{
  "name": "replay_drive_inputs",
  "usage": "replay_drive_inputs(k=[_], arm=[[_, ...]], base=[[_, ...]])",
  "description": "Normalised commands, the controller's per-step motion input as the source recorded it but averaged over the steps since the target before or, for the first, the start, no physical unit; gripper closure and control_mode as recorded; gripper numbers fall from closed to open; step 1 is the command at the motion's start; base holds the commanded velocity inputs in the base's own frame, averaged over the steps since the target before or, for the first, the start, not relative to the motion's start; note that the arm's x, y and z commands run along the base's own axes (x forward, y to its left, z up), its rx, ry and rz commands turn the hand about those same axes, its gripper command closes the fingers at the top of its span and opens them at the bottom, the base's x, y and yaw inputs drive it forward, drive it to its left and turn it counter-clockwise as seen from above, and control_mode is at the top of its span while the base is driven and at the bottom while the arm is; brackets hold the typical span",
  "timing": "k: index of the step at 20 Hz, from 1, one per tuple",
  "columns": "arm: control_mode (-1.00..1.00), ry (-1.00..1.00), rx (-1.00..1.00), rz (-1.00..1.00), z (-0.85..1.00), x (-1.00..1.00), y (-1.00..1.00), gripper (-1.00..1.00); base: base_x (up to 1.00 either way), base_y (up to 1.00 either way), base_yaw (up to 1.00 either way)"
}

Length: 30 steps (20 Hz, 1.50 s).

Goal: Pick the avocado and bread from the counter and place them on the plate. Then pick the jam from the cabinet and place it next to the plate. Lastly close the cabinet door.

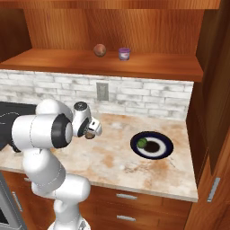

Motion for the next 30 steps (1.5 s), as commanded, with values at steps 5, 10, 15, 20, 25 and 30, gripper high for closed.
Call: replay_drive_inputs(k=[5,10,15,20,25,30], arm=[[-1.00,0.00,-0.05,0.01,-0.33,0.17,0.10,-1.00],[-1.00,-0.02,-0.04,0.00,-0.45,0.29,0.11,-1.00],[-1.00,-0.02,-0.11,0.00,-0.33,0.09,0.02,1.00],[-1.00,0.04,-0.04,-0.03,0.05,0.06,0.05,1.00],[-1.00,-0.16,0.01,-0.15,0.86,-0.07,-0.34,1.00],[-1.00,-0.11,-0.03,-0.18,0.73,-0.17,-0.54,1.00]], base=[[0.00,0.00,0.00],[0.00,0.00,0.00],[0.00,0.00,0.00],[0.00,0.00,0.00],[0.00,0.00,0.00],[0.00,0.00,0.00]])
